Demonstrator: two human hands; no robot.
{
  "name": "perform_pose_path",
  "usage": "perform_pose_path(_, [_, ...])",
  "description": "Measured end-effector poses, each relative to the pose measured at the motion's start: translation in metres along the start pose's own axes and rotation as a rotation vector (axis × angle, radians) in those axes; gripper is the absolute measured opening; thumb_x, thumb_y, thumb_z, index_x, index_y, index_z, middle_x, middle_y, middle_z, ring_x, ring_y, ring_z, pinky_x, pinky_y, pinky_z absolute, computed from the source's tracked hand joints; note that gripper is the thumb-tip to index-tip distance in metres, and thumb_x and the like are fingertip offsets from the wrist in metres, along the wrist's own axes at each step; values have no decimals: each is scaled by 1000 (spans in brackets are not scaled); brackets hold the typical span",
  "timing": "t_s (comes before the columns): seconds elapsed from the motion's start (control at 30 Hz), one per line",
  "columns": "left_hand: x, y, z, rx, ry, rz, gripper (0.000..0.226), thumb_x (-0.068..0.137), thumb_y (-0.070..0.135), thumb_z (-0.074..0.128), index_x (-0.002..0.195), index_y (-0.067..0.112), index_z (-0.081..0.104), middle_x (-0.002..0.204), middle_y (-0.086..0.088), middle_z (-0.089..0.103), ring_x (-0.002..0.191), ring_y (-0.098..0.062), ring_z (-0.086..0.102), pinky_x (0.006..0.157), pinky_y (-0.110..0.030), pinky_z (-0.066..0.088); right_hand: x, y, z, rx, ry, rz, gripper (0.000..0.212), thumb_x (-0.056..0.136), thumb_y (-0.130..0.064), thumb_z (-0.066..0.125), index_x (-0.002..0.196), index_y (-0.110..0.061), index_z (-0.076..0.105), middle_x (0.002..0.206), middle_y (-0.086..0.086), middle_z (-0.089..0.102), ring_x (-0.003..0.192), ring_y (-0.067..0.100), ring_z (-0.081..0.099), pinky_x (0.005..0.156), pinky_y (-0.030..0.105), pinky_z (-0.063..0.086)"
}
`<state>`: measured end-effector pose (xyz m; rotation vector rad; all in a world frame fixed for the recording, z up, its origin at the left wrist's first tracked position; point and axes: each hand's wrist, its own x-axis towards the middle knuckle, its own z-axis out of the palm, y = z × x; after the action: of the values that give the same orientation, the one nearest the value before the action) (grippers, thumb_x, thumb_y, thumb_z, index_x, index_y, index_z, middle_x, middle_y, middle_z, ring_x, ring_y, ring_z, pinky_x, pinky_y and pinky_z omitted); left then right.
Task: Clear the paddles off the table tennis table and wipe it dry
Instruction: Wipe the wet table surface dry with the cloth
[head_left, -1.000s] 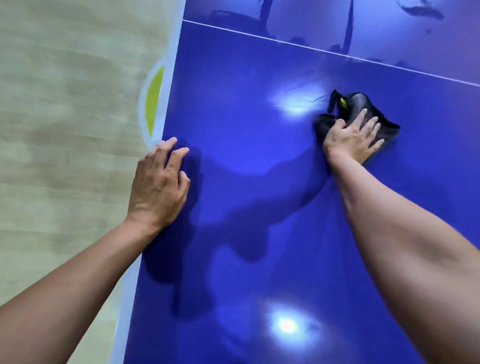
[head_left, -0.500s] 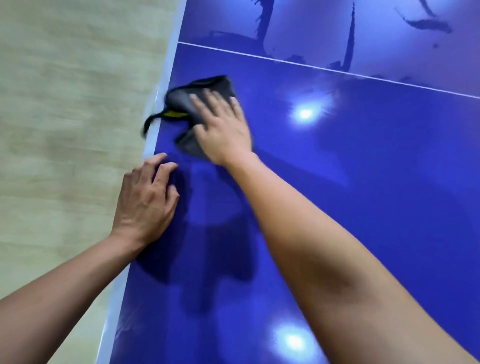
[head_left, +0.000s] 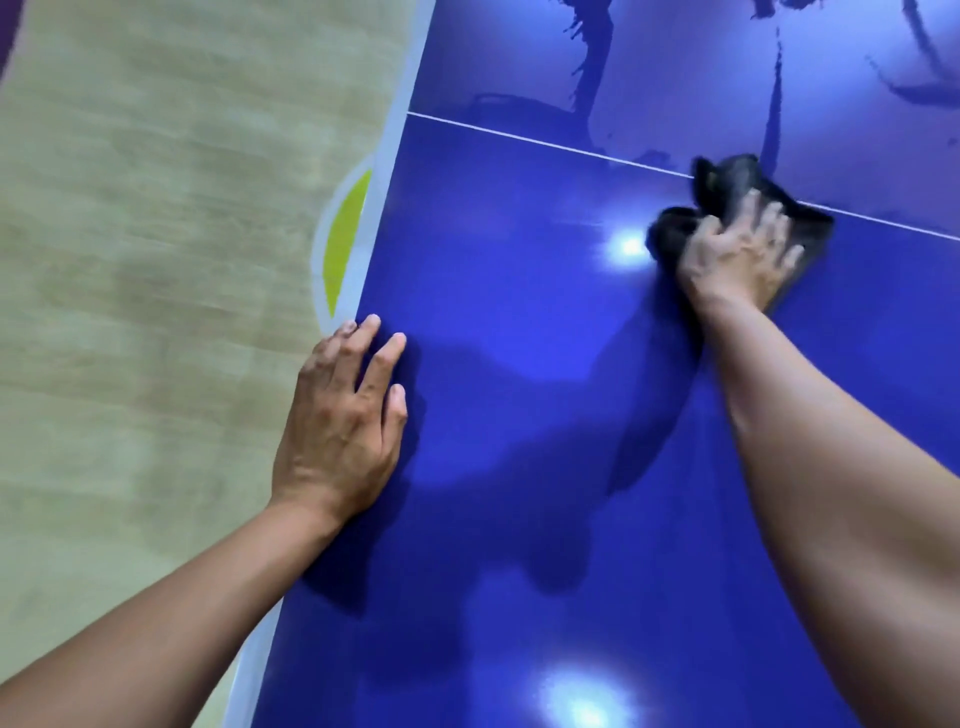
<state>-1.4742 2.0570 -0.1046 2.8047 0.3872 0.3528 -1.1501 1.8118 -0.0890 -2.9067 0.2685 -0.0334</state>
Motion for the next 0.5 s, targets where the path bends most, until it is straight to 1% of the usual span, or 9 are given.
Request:
perform_pose_path(0.17, [-1,2,0,-14,9,-19,47,101,23,40,143,7,53,152,-18,45,144,-37,39,119,-52,31,-67,-149,35,-54,-93,-516,66,100,-44,33,162,-26,19,170,6,16,156,19,11,126,47,-1])
perform_pose_path(0.27, [-1,1,0,-14,7,-14,47,101,22,42,143,8,53,153,-17,45,144,-36,38,119,-51,31,-113,-210,45,-38,-170,-714,64,100,-45,30,162,-30,20,170,2,14,157,15,7,126,46,-2])
perform_pose_path(0.33, [-1,1,-2,-21,10,-15,46,101,22,42,144,9,53,153,-16,45,145,-35,38,120,-49,30,-132,-226,45,-29,-218,-796,63,101,-45,29,162,-32,20,170,0,14,157,14,7,126,45,-3])
perform_pose_path(0.4, [-1,3,-3,-29,1,-3,46,101,21,42,144,9,53,153,-16,45,144,-35,39,120,-49,30,-134,-216,42,-38,-247,-829,61,102,-44,28,162,-34,19,170,-1,13,157,13,6,127,43,-3])
perform_pose_path(0.47, [0,0,-2,-18,5,-1,46,101,20,42,144,9,53,152,-17,46,143,-37,40,120,-49,30,-121,-191,38,-23,-248,-814,61,101,-43,28,161,-35,19,170,-2,13,156,12,7,127,41,-3])
perform_pose_path(0.5, [-1,0,-2,-16,5,2,46,101,20,41,143,8,54,152,-17,46,142,-37,41,119,-49,31,-110,-168,34,-12,-226,-759,61,100,-43,29,161,-36,21,170,-3,15,156,11,8,127,40,-2])
